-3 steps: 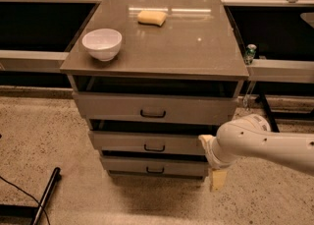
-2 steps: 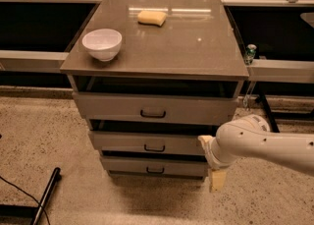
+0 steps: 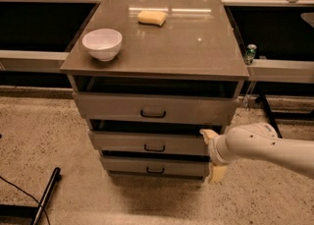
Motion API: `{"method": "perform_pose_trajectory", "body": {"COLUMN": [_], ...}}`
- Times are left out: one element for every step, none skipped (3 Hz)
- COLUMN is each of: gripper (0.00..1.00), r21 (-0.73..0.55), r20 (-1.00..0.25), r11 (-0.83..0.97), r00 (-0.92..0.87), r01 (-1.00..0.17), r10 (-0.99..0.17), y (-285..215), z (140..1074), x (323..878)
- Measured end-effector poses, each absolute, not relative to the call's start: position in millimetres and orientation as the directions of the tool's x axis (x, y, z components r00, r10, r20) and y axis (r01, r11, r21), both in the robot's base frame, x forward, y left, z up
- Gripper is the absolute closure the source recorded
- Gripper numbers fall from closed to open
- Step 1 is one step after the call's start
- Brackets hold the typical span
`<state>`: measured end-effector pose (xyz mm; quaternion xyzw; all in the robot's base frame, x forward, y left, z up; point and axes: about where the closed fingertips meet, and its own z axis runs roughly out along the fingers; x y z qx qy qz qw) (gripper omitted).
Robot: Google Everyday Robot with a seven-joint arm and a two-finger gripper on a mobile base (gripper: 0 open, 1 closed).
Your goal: Open middle drawer
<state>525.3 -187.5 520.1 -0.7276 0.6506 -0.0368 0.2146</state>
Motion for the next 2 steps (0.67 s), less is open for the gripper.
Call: {"method": "perform_pose_trajectory", "body": {"gripper": [0.0, 0.0], "r21": [-0.364, -0.391], "r20": [-0.224, -0.22], "r11": [-0.075, -0.075], "r00": [0.165, 0.172], "r01": [-0.929, -0.917], "r10": [-0.961, -0.96], "y": [-187, -194], "z": [516, 493], "x": [526, 542]}}
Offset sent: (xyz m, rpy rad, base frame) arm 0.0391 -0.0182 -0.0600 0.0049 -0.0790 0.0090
